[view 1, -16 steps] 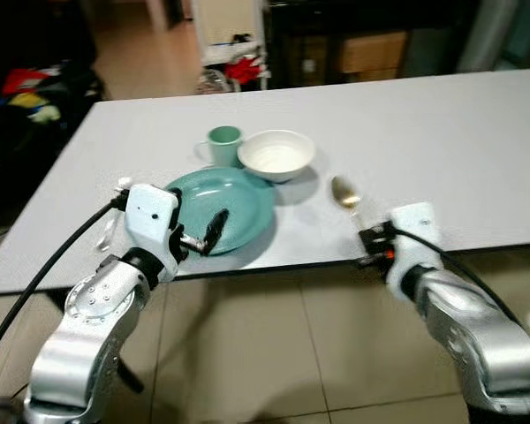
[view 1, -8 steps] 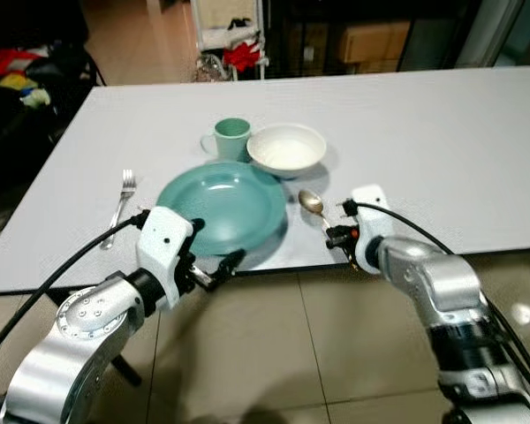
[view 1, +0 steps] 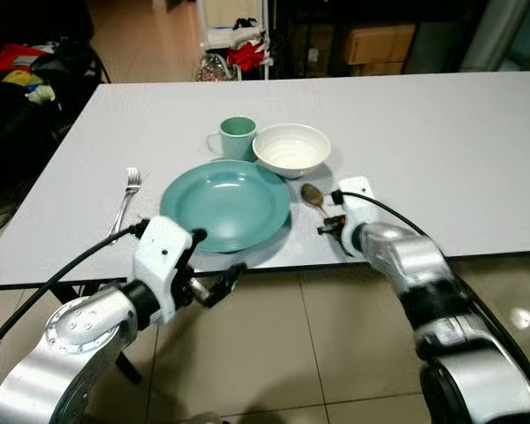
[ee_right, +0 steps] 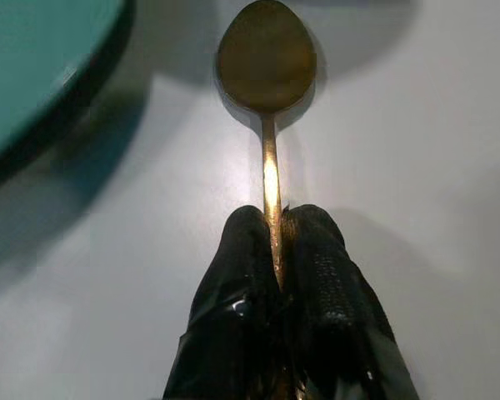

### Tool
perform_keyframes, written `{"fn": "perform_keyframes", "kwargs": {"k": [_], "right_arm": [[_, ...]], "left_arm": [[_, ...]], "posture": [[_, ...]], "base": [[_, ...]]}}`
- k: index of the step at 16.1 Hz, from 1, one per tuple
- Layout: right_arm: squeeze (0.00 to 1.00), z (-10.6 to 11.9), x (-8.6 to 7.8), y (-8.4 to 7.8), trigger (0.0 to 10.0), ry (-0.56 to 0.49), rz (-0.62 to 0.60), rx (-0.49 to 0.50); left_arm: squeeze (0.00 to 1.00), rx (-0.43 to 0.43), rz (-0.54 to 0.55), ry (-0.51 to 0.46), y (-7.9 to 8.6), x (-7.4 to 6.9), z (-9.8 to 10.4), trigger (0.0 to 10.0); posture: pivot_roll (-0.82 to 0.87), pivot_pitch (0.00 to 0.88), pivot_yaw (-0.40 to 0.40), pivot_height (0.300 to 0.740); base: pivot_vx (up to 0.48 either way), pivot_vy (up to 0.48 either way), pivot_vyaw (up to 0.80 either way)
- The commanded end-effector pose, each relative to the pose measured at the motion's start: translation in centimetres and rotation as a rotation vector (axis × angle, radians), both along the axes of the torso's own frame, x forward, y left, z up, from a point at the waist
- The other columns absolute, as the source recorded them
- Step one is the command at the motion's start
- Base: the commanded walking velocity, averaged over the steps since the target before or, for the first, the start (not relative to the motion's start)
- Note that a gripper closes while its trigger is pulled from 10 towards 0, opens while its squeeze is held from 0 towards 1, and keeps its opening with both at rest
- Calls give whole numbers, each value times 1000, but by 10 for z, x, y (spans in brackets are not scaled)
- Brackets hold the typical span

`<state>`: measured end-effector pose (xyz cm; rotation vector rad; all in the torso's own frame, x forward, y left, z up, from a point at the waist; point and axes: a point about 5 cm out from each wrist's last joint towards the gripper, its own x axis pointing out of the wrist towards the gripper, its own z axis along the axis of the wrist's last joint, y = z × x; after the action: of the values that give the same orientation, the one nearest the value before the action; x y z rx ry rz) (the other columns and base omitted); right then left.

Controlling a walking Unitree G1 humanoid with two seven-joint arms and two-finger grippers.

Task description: Setting the table

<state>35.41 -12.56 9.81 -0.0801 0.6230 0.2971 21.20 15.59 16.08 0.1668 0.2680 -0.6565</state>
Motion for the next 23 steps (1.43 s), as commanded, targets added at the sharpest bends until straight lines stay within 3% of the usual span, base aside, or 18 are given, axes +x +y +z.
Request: {"fn": "perform_keyframes", "kwargs": {"k": [1, 7, 9, 10, 11, 14, 18, 20, 23], "right_arm": [[0, 2, 8, 4, 10000, -23, -19, 21], [0, 2, 20, 26, 10000, -54, -72, 69], [231, -1, 19, 32, 10000, -52, -51, 67], [953, -2, 18, 33, 10000, -53, -50, 67], [1000, -1, 19, 34, 10000, -57, -51, 76], [1000, 3, 21, 35, 10000, -75, -60, 93], [1000, 16, 15, 22, 10000, -117, -86, 113], [1000, 30, -3, 9, 10000, -159, -96, 124], [1000, 51, -44, -15, 10000, -276, -93, 122]], "left_arm": [[0, 4, -10, -8, 1, -1, 4, 10000], [0, 16, -31, -2, 0, 1, 6, 10000], [0, 18, -33, -2, 1, 0, 7, 10000], [0, 17, -34, -1, 1, 0, 7, 10000], [0, 17, -33, -1, 1, 0, 6, 10000], [0, 9, -31, -2, -1, 3, 6, 10000], [0, -26, -29, -16, -5, 3, 7, 10000], [0, -55, 4, -43, -6, 3, 8, 10000], [0, -63, 190, -128, 2, 9, 10, 10000]], "posture": [[88, 0, 29, 740], [101, 0, 33, 740], [100, 0, 33, 740], [97, 0, 33, 740], [94, 0, 33, 740], [88, 0, 32, 740], [62, 0, 42, 740], [41, 0, 49, 740], [39, 0, 46, 740]], "base": [[0, 0, 0], [0, 0, 0], [0, 0, 0], [0, 0, 0], [0, 0, 0], [0, 0, 0], [0, 0, 0], [0, 0, 0], [0, 0, 0]]}}
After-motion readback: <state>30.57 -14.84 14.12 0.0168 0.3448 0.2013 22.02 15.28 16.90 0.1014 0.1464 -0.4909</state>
